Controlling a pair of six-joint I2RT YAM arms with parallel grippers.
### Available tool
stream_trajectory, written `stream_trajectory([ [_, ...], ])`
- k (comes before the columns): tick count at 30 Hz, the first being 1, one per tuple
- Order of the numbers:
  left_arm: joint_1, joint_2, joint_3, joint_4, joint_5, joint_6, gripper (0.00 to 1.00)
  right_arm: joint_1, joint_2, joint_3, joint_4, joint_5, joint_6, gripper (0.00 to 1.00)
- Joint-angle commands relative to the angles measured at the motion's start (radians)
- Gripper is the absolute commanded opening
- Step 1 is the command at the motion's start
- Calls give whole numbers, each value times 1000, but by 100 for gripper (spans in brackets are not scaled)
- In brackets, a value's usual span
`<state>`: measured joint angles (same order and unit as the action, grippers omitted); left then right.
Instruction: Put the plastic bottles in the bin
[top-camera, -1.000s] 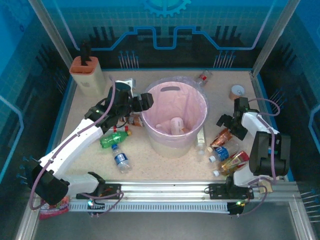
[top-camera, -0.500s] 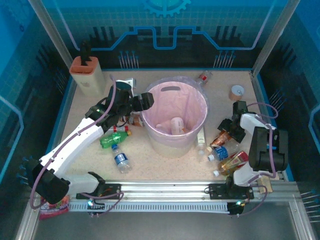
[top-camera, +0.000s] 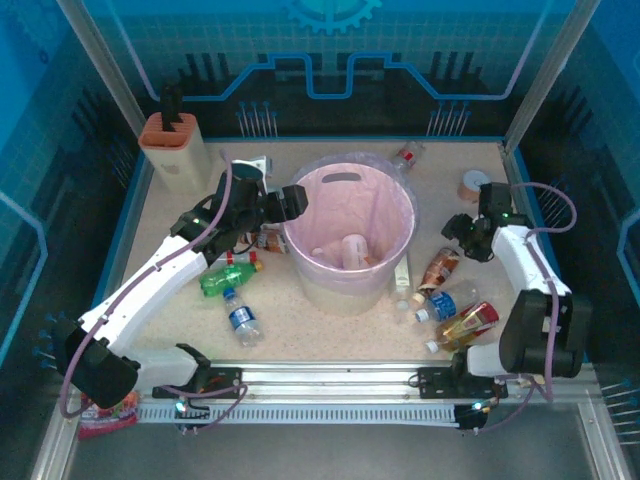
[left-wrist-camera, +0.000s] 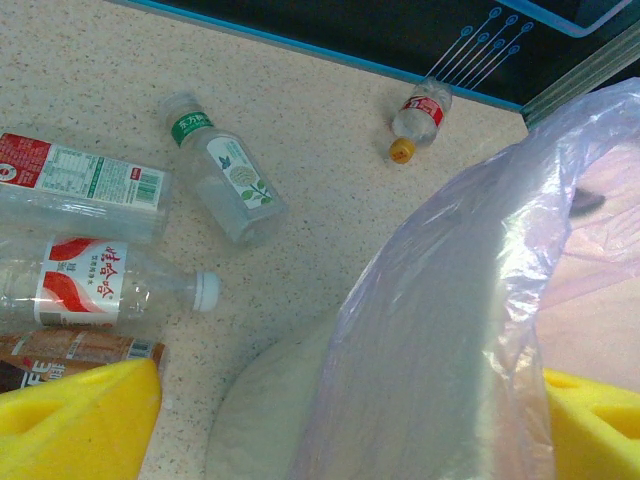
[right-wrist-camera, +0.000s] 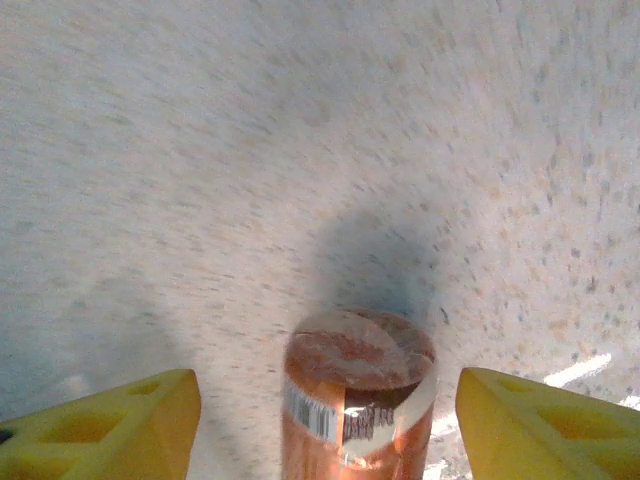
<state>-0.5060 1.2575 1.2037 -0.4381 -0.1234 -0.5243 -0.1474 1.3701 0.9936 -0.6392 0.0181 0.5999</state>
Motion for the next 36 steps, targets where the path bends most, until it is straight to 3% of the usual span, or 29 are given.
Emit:
stream_trajectory([
  [1, -6, -7, 23, -22, 1, 12, 87, -15, -39, 64, -108, -17, -37, 69],
  [5, -6, -10, 17, -22, 4, 17, 87, -9, -23, 61, -146, -22, -69, 83],
  [11, -5, -12, 14, -25, 3, 20, 87, 82, 35, -6, -103, -29, -39, 87],
  [25, -6, -16, -2, -18, -2, 18, 87, 120, 223, -73, 44, -57, 15, 75],
  [31, -6, -19, -6, -22, -6, 18, 87, 102, 176, -38, 5, -35, -13, 63],
  [36, -6, -23, -9, -22, -4, 15, 87, 87, 83, 59, -98, 15, -82, 60],
])
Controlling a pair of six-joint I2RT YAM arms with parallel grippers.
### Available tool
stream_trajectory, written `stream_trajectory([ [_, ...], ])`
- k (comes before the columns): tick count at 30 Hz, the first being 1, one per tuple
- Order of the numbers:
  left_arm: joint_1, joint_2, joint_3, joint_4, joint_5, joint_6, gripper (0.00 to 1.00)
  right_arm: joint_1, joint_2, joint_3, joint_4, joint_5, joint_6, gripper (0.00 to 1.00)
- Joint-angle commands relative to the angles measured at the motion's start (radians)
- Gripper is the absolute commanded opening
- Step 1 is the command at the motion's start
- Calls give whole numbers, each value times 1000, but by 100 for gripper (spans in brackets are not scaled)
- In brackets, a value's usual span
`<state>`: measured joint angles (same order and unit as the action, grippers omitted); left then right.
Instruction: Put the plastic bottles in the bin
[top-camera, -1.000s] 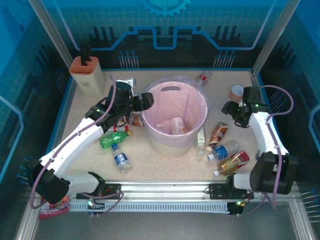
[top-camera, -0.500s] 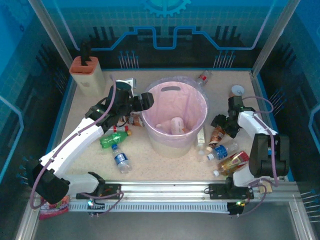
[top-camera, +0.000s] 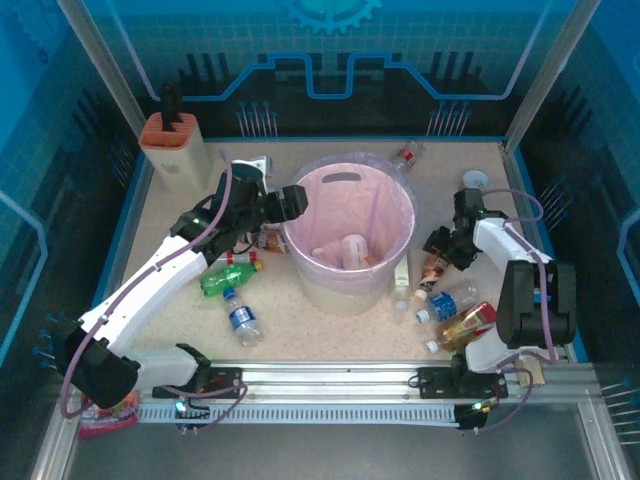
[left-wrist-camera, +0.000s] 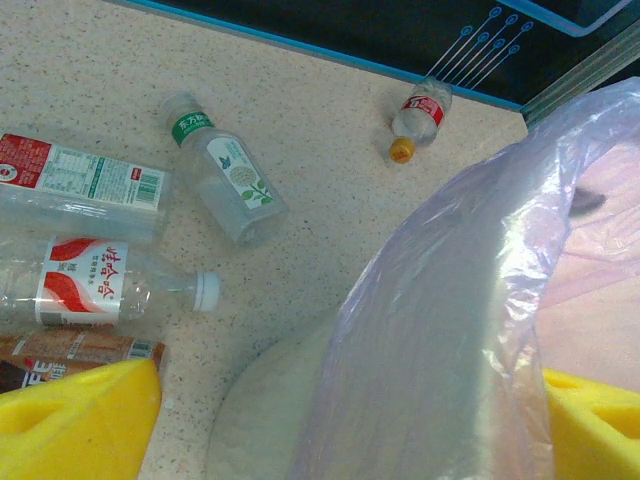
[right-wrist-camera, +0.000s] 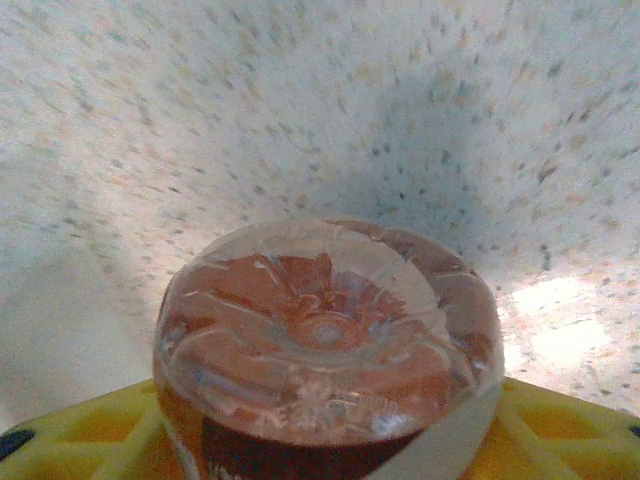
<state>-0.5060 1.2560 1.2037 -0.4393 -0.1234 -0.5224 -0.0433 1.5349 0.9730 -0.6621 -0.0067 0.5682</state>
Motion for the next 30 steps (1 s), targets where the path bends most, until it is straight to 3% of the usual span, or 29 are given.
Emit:
stream_trajectory([
  [1, -6, -21, -10, -21, -1, 12, 87, -23, -104, 104, -97, 46, -63, 57],
  [9, -6, -20, -22, -27, -1, 21, 87, -47, -297, 392, -278, 27, -127, 50],
  [15, -6, -18, -23, -16, -2, 20, 87, 46, -368, 643, -332, 63, -74, 44],
  [20, -6, -12, -20, -14, 1, 21, 87, 293, -326, 791, -334, 143, -54, 42],
  [26, -6, -2, -21, 12, 3, 10, 86, 618, -252, 779, -252, 284, -37, 42],
  [30, -5, 7, -6, -3, 4, 16, 86, 769, -149, 789, -289, 401, -85, 43],
])
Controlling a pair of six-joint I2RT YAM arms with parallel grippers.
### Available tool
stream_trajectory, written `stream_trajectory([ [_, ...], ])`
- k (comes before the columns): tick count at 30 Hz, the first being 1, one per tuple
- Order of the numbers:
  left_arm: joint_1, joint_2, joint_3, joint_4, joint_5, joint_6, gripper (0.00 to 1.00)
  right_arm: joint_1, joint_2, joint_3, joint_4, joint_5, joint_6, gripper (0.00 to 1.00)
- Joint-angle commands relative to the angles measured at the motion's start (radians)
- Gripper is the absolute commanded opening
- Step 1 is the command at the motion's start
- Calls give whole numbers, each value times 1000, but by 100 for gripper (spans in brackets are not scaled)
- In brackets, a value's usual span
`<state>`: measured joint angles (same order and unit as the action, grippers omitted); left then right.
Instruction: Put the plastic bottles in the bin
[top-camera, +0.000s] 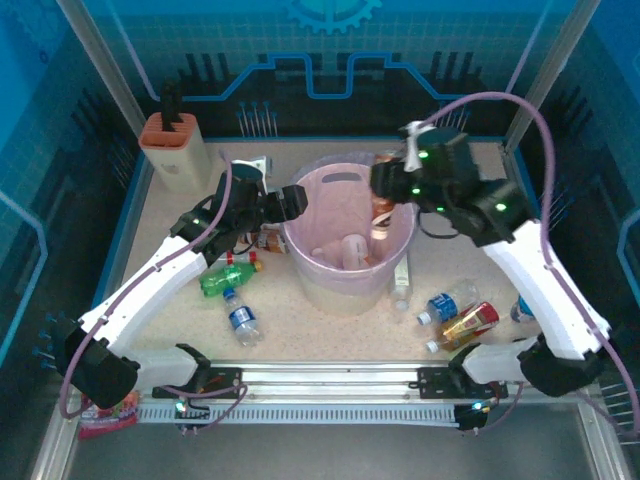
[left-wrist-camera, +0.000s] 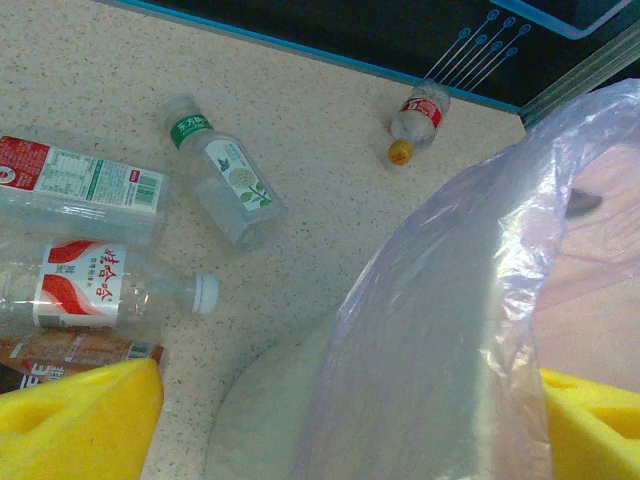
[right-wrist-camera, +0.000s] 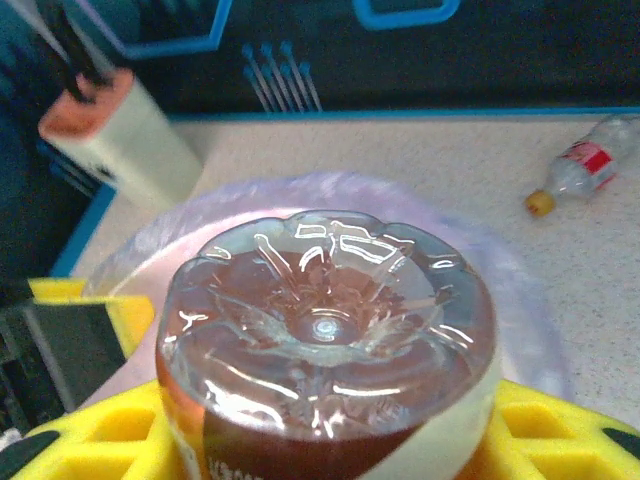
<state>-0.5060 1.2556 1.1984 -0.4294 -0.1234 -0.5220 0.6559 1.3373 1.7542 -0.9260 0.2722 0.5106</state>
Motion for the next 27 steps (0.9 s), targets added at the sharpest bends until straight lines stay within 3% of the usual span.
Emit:
stream_trajectory([
  [1, -6, 6, -1, -11, 2, 15, 86, 92, 79, 6, -48, 157, -32, 43],
  [8, -5, 1, -5, -13, 1, 11, 86, 127, 224, -98, -58, 93, -53, 45],
  [16, -5, -4, -17, -6, -12, 8, 86, 164, 352, -241, 53, 61, -28, 47],
  [22, -6, -1, -15, -5, -10, 11, 86, 174, 412, -322, 137, 29, 0, 58],
  [27, -6, 5, -16, 2, -7, 14, 86, 176, 409, -280, 95, 43, -27, 83],
])
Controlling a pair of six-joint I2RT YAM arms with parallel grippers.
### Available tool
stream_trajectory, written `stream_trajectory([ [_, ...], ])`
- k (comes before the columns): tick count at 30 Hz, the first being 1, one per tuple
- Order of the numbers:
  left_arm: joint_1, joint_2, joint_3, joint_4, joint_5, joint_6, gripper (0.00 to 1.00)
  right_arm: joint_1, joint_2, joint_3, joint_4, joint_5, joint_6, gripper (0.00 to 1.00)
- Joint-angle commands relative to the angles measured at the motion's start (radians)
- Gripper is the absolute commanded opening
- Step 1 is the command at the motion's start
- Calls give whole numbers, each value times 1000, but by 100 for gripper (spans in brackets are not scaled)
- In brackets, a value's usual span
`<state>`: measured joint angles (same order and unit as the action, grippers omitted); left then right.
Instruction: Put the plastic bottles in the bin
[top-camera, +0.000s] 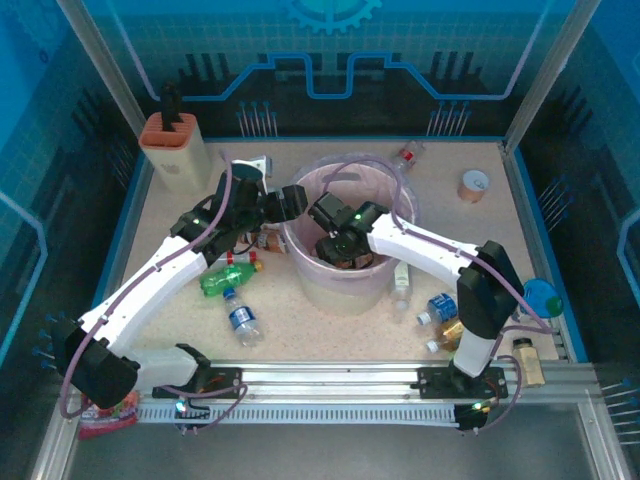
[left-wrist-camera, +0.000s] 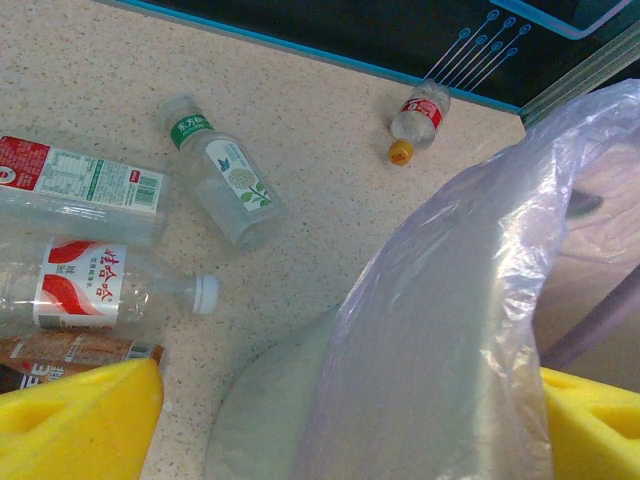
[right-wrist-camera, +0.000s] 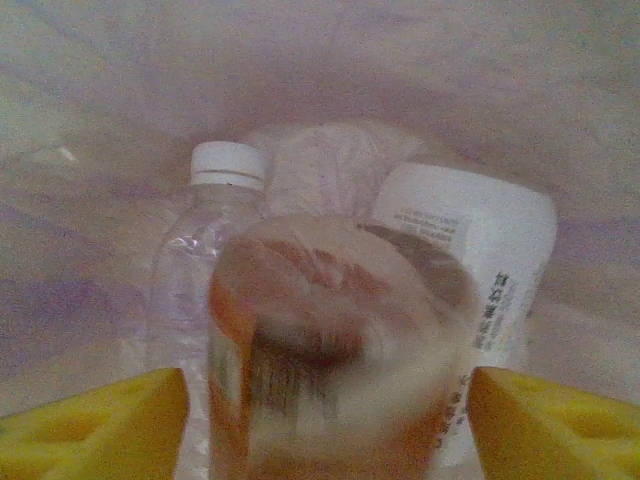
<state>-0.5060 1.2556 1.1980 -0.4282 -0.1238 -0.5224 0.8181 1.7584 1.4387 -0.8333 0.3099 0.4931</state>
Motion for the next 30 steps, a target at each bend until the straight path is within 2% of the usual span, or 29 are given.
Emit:
stream_trajectory([
  [1, -6, 7, -16, 1, -6, 14, 86, 14, -18, 53, -17, 13, -21, 86],
  [7, -6, 12, -13, 2, -5, 15, 86, 24, -115, 204, -130, 18, -112, 97],
  [10, -6, 16, -9, 2, -4, 16, 86, 14, -178, 292, -199, -11, -147, 99],
  [15, -6, 21, -6, 3, -2, 20, 87, -60, -310, 387, -301, -39, -107, 100],
  [17, -6, 21, -6, 2, -1, 24, 87, -109, -347, 428, -390, 5, -64, 100],
  [20, -6, 25, 9, -6, 3, 32, 87, -243, -413, 411, -510, 61, 20, 100],
  [24, -5, 31, 29, -16, 13, 52, 87, -501, -521, 213, -605, 72, 103, 100],
  [27, -3, 41, 44, -29, 19, 70, 87, -669, -621, 4, -578, 72, 165, 100],
  [30, 1, 53, 64, -51, 28, 87, 87, -796, -677, -160, -546, 69, 167, 100],
])
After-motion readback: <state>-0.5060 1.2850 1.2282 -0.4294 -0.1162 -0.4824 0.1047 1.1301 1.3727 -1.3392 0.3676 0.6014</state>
